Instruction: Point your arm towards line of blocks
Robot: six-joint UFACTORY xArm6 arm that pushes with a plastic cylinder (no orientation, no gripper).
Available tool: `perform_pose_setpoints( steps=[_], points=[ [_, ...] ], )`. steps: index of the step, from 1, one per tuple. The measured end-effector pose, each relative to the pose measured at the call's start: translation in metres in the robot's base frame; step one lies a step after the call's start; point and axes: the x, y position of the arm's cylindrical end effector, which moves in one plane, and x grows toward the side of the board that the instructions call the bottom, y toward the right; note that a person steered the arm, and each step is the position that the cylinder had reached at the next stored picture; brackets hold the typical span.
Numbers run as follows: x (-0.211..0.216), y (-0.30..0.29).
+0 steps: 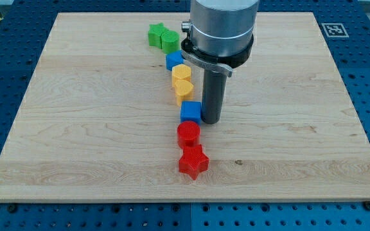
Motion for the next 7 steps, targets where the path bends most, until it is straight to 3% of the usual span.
perform_pose_setpoints(
  steps=[1,2,5,6,7],
  points=[
    [-0.001,-0.002],
    [-0.029,0.001],
    [-0.214,0.010],
    [-0.279,-0.019],
    [-0.296,-0.074]
  ],
)
